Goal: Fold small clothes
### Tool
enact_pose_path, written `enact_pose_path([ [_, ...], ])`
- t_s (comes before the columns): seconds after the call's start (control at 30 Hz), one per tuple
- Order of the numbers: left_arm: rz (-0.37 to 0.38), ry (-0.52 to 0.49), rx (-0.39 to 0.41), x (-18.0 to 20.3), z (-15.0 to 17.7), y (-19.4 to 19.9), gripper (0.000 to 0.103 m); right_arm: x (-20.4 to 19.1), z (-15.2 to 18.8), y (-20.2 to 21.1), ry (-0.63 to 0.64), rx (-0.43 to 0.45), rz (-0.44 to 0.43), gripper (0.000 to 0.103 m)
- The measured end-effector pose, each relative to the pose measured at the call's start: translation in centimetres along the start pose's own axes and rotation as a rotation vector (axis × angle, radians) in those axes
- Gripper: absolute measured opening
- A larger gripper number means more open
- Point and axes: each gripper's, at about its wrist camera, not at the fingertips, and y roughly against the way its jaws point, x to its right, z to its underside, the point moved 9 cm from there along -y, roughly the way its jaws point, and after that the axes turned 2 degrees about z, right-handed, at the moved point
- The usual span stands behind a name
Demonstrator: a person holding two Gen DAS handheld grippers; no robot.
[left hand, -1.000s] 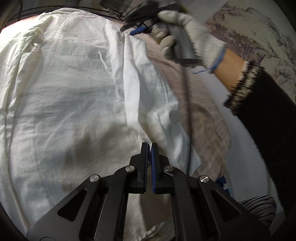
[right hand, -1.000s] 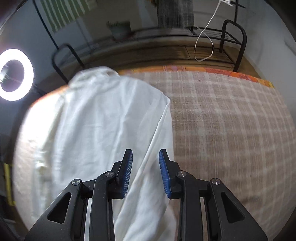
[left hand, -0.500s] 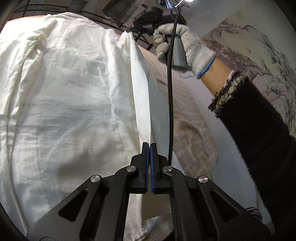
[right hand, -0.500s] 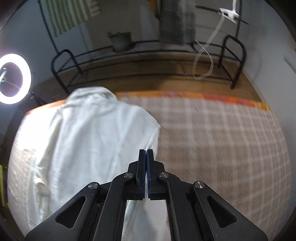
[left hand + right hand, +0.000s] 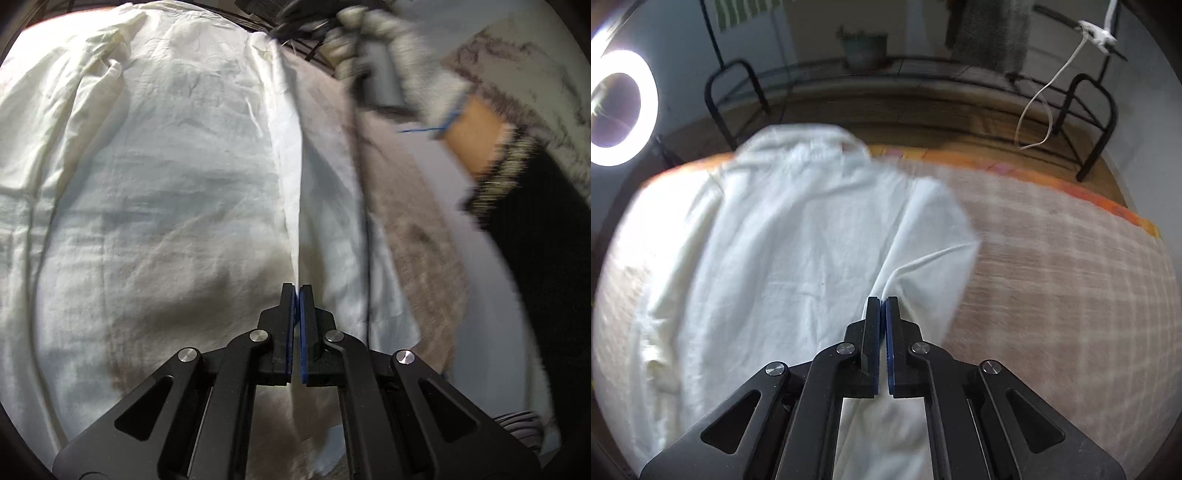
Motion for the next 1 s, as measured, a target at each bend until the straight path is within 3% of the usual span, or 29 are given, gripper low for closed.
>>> enact_pose_path([
  [0.2, -0.084, -0.035, 0.002, 0.2, 0.7, 0.7, 0.000, 2.0, 4.0, 10.3, -0.103, 0.113, -0.060, 0.006],
  [0.3, -0.125, -0.078, -0.006, 0.3, 1.7, 1.4, 0.000, 2.4, 8.4, 14.9, -0.133, 0.137, -0.082, 0.006],
  [0.47, -0.176, -0.144, -0.036, -0.4, 4.5, 3.1, 0.000, 1.6, 16.6, 19.0, -0.151, 0.109, -0.113, 0.006],
  [0.7, -0.164, -0.218, -0.005, 1.3, 5.3, 6.2, 0.000, -0.8, 28.9, 16.8, -0.241, -0.105, -0.215, 0.006],
  [0.83, -0.163, -0.235, 0.005, 1.7, 6.1, 6.5, 0.000, -1.2, 32.3, 15.6, -0.290, -0.153, -0.250, 0.006],
  [1.0, -0.147, -0.209, -0.007, 2.2, 6.5, 5.6, 0.000, -1.5, 33.8, 14.5, -0.346, -0.166, -0.304, 0.007],
])
